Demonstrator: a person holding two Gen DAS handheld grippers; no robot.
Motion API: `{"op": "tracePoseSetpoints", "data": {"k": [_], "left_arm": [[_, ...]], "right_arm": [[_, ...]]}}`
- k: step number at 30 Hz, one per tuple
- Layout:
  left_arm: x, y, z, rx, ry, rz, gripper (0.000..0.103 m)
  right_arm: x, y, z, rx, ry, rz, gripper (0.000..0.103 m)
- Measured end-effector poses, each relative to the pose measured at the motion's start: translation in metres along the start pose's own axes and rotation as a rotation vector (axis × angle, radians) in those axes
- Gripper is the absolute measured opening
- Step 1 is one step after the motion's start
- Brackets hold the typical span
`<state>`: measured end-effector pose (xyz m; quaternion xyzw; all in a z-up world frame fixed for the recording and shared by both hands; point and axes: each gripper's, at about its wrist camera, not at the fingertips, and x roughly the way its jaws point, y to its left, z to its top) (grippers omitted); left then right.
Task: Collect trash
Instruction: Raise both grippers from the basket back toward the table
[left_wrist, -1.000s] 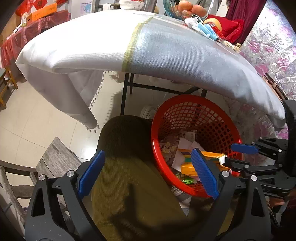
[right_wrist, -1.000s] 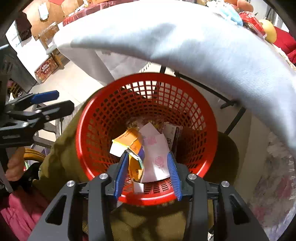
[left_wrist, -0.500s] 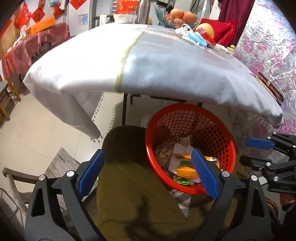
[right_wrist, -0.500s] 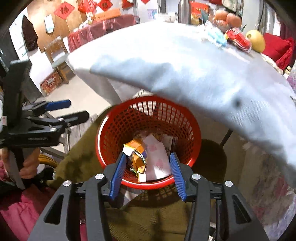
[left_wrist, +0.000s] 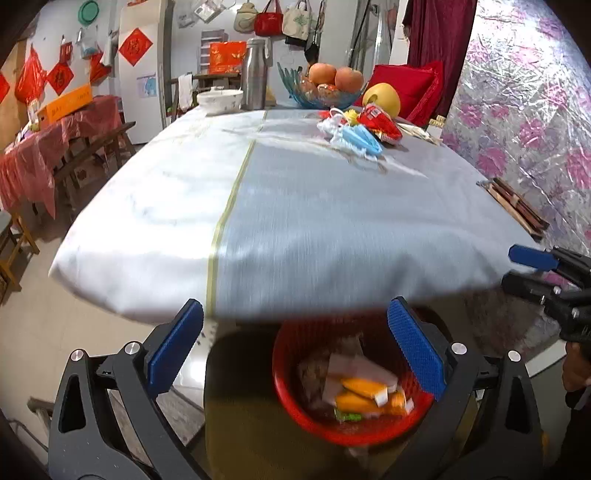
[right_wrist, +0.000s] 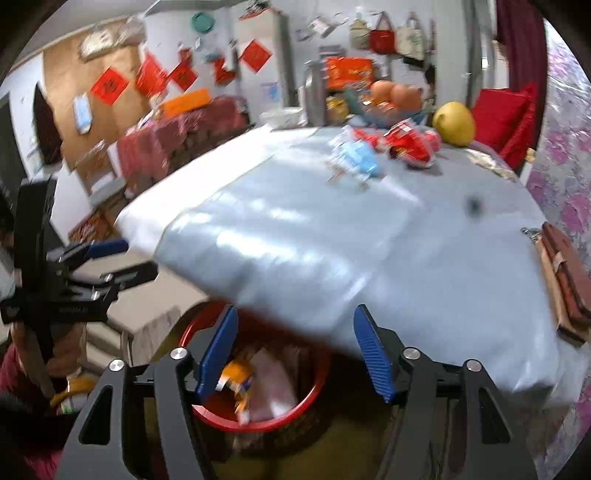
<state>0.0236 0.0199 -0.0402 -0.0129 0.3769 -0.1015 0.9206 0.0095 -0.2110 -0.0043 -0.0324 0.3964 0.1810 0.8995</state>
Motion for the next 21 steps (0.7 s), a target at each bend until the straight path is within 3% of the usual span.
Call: {"op": "tracePoseSetpoints", "data": {"k": [3, 10, 18, 21], "left_arm": [[0.013, 0.001, 0.021, 0.001, -0.012, 0.008, 0.096], [0.054, 0.007, 0.062, -0.020, -0.001, 0.000, 0.096], [0.114, -0.008, 0.119, -0.003, 0.038, -0.063, 0.096], [0.138, -0.021, 0.145, 0.006, 0.054, -0.106, 0.096]], "right_arm": [[0.008, -0.025, 0.016, 0.056, -0.047, -0.040, 0.072], [0.041, -0.079, 0.049, 0.165, -0.095, -0.081, 0.072], [0.084, -0.121, 0.103, 0.151, -0.196, -0.204, 0.072], [0.098, -0.141, 0.122, 0.184, -0.212, -0.210, 0.072]]}}
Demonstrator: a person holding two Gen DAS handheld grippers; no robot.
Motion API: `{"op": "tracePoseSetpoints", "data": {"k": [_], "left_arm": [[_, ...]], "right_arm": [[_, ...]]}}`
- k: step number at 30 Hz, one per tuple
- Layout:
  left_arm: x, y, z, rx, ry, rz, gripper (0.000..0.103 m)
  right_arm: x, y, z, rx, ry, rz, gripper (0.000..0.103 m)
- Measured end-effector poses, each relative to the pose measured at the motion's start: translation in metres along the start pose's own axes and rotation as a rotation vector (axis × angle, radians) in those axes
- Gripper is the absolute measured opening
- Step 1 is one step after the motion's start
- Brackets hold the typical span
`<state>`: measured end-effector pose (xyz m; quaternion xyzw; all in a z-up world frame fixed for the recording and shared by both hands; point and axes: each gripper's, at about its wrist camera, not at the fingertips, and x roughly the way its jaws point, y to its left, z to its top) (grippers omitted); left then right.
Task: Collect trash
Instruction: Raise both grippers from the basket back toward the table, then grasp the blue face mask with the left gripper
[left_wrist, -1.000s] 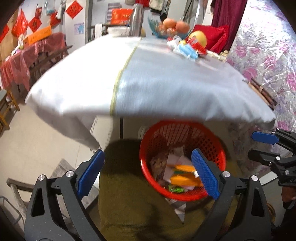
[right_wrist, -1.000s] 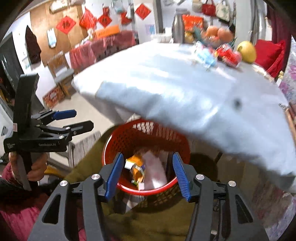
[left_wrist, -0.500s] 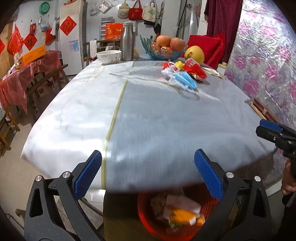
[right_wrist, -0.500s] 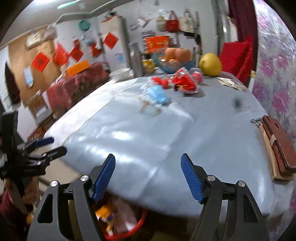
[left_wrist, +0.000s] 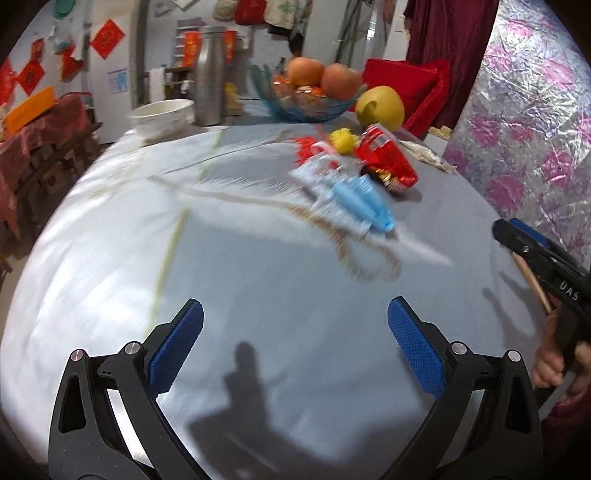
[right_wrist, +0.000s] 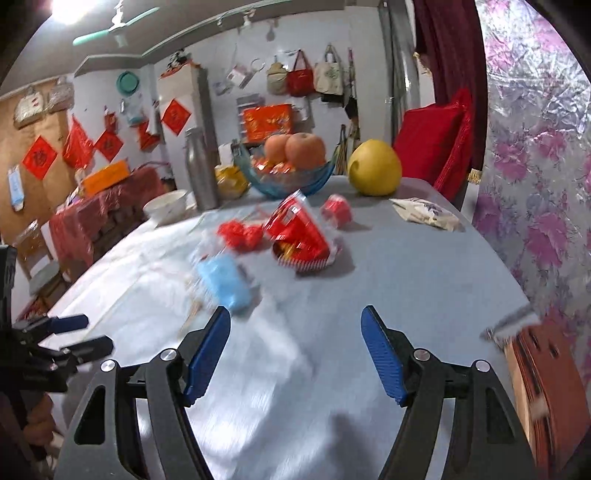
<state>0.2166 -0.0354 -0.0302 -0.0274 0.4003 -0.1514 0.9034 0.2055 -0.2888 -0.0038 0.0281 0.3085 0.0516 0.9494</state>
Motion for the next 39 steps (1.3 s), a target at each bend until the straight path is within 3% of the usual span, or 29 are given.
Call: {"op": "tracePoseSetpoints", "data": {"k": [6, 11, 13, 18, 20, 21, 22, 23, 25, 29, 34, 39], "left_arm": [[0.045, -0.018, 0.044, -0.022, 0.025, -0.080, 0.096], [0.066, -0.042, 0.063, -0.009, 0.030, -0.155, 0.096], [0.071, -0.052, 0.068, 0.000, 0.023, -0.163, 0.093], [0.104, -0.072, 0.081, 0.033, 0.069, -0.108, 0.091], [0.117, -0.072, 0.083, 0.025, 0.093, -0.107, 0.078], [0.122, -0.072, 0.083, 0.026, 0.105, -0.121, 0.056], [0.125, -0.071, 0.081, 0.026, 0.114, -0.138, 0.045], [0.127, -0.069, 0.079, 0.024, 0.112, -0.151, 0.043], [0.121, -0.066, 0.076, 0.034, 0.081, -0.144, 0.035], [0.083, -0.042, 0.076, 0.005, -0.017, -0.219, 0.034], [0.043, -0.008, 0.073, 0.020, -0.070, -0.220, 0.034], [0.026, 0.029, 0.050, 0.017, -0.071, -0.130, 0.034]], "right_arm": [[0.027, -0.017, 0.004, 0.044, 0.019, -0.041, 0.072], [0.050, -0.044, -0.002, 0.194, 0.120, 0.048, 0.072], [0.058, -0.057, -0.005, 0.280, 0.150, 0.055, 0.070], [0.060, -0.057, -0.007, 0.293, 0.146, 0.085, 0.070], [0.060, -0.059, -0.008, 0.302, 0.142, 0.088, 0.070], [0.060, -0.059, -0.008, 0.308, 0.137, 0.093, 0.070], [0.058, -0.061, -0.008, 0.311, 0.136, 0.097, 0.070], [0.058, -0.062, -0.008, 0.316, 0.134, 0.101, 0.067], [0.060, -0.065, -0.010, 0.337, 0.132, 0.120, 0.064], [0.056, -0.067, -0.011, 0.353, 0.120, 0.136, 0.062], [0.057, -0.068, -0.011, 0.360, 0.125, 0.147, 0.062], [0.058, -0.066, -0.009, 0.346, 0.131, 0.139, 0.062]]}}
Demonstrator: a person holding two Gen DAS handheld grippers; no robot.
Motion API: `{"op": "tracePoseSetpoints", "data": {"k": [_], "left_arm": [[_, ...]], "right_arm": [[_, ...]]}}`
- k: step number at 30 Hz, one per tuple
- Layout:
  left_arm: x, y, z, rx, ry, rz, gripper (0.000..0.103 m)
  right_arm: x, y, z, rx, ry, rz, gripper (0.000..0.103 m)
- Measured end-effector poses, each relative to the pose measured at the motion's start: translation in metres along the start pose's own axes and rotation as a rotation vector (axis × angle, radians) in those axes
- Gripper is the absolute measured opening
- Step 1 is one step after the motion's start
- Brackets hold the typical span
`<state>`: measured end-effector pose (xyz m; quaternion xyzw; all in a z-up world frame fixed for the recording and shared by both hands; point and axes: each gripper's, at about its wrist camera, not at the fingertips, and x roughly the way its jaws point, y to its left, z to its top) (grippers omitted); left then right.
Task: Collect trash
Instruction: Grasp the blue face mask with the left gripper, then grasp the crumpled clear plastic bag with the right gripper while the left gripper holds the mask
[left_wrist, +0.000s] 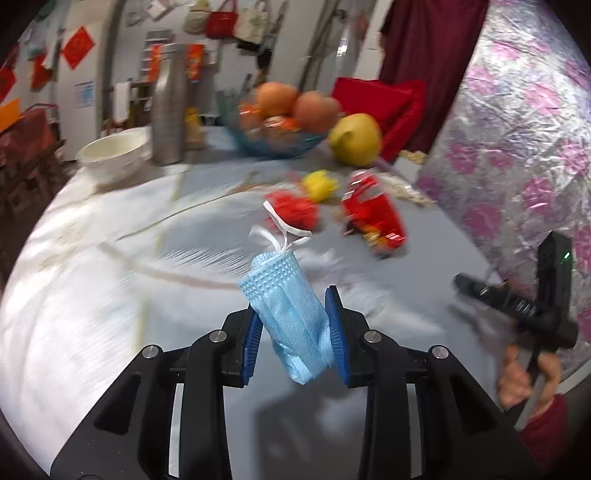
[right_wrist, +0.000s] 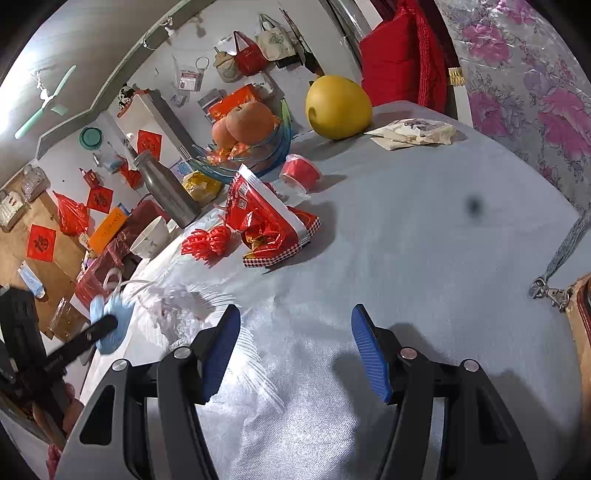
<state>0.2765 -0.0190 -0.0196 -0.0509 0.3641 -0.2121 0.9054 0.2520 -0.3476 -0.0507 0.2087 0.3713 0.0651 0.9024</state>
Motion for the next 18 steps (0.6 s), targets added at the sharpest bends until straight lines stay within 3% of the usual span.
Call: {"op": "tracePoseSetpoints", "data": {"k": [4, 6, 8, 10, 14, 18], "left_arm": [[0.001, 0.034, -0.021, -0.080, 0.045, -0.021, 0.034], [-0.002, 0.048, -0.022, -0.141, 0.039, -0.078, 0.034], [-0.007, 0.053, -0.022, -0.163, -0.002, -0.059, 0.034], [-0.002, 0.059, -0.021, -0.197, 0.017, -0.083, 0.034], [0.000, 0.065, -0.020, -0.227, 0.026, -0.091, 0.034], [-0.003, 0.067, -0.020, -0.239, 0.006, -0.080, 0.034]], "right_arm": [[0.006, 0.007, 0.000, -0.035, 0.027, -0.009, 0.062], [0.008, 0.015, -0.001, -0.074, 0.042, -0.016, 0.062], [0.013, 0.035, -0.005, -0.175, 0.063, -0.019, 0.062], [0.015, 0.058, -0.010, -0.266, 0.059, -0.049, 0.062], [0.031, 0.105, -0.013, -0.348, 0.103, 0.019, 0.062], [0.067, 0.152, -0.013, -0.475, 0.136, -0.045, 0.062]]}}
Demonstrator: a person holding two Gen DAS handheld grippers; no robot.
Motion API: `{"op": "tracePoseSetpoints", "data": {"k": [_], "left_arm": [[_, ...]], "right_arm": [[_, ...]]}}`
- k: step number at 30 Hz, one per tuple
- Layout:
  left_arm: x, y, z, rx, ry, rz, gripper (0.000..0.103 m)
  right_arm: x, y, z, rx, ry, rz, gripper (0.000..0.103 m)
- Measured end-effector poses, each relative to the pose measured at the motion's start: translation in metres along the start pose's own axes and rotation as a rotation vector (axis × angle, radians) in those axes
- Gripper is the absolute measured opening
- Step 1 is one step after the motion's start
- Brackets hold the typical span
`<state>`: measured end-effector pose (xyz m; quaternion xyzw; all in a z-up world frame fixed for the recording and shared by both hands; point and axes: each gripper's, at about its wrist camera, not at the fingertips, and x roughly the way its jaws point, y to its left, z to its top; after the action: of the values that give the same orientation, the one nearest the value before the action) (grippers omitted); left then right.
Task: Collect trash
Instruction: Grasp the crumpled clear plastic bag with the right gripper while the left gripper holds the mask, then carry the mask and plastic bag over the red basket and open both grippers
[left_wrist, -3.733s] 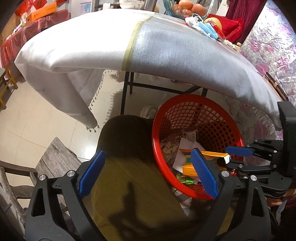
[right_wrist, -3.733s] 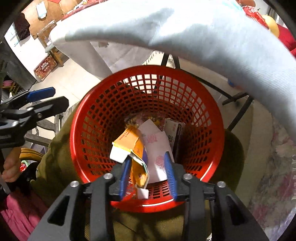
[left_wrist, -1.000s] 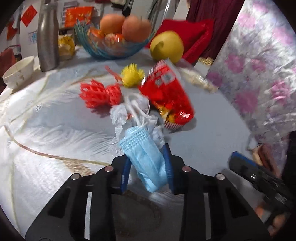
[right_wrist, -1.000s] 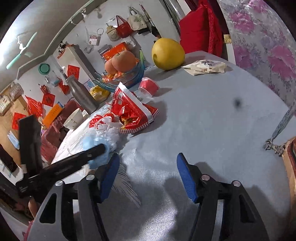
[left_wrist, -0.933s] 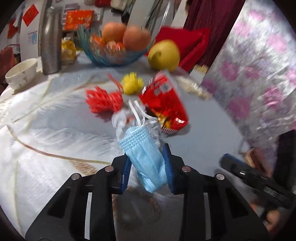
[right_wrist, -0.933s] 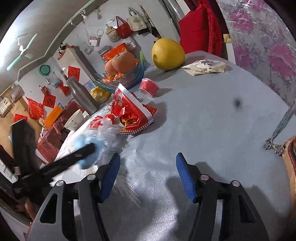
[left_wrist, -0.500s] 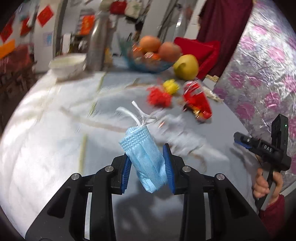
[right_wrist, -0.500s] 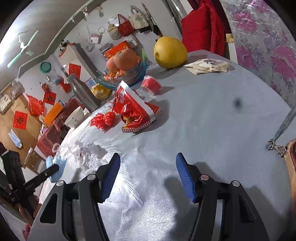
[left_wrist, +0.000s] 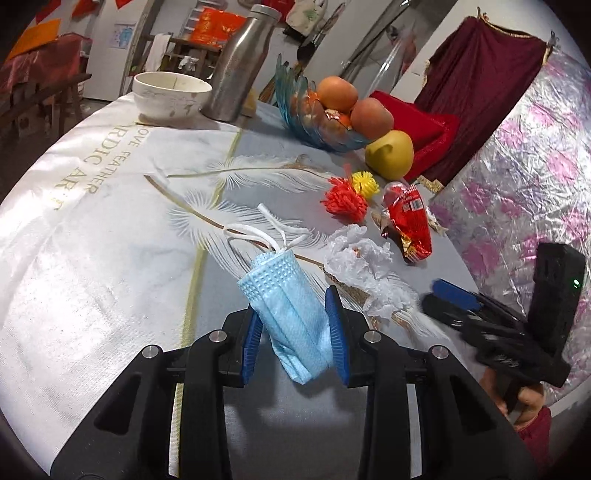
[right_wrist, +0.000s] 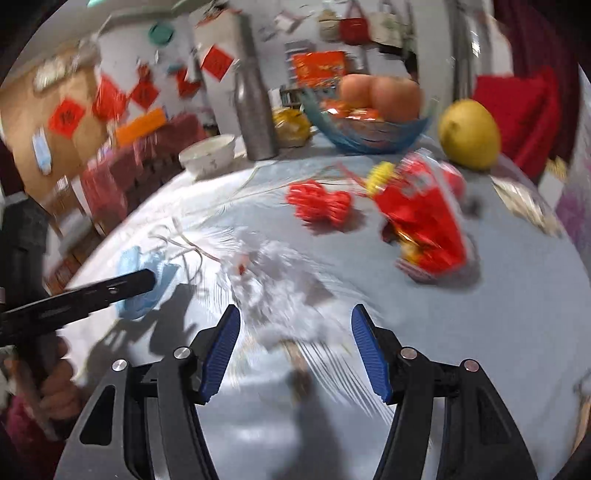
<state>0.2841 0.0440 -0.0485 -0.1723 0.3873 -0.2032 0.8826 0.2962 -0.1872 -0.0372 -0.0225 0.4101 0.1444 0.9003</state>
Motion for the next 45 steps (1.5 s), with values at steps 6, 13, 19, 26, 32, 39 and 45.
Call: {"op": "tracePoseSetpoints", "data": {"k": [6, 13, 19, 26, 32, 39, 45], "left_arm": [[-0.004, -0.001, -0.002, 0.015, -0.020, 0.008, 0.034], [-0.006, -0.008, -0.003, 0.054, -0.025, -0.001, 0.034], [-0.033, -0.027, -0.015, 0.079, -0.041, -0.037, 0.034], [-0.113, -0.083, -0.032, 0.191, -0.155, -0.053, 0.034], [-0.172, -0.123, -0.054, 0.270, -0.213, -0.064, 0.036], [-0.224, -0.152, -0.097, 0.339, -0.242, -0.047, 0.036], [-0.246, -0.158, -0.142, 0.351, -0.218, -0.069, 0.036]], "right_arm": [[0.038, 0.016, 0.008, -0.026, 0.088, -0.064, 0.040], [-0.002, 0.010, -0.002, 0.030, 0.004, -0.043, 0.008], [-0.096, 0.009, -0.019, 0.050, -0.139, 0.003, 0.008], [-0.185, 0.022, -0.049, 0.020, -0.251, 0.034, 0.008], [-0.254, 0.044, -0.081, -0.040, -0.312, 0.056, 0.008], [-0.304, 0.068, -0.123, -0.093, -0.330, 0.074, 0.008], [-0.317, 0.091, -0.166, -0.147, -0.284, 0.092, 0.008]]}}
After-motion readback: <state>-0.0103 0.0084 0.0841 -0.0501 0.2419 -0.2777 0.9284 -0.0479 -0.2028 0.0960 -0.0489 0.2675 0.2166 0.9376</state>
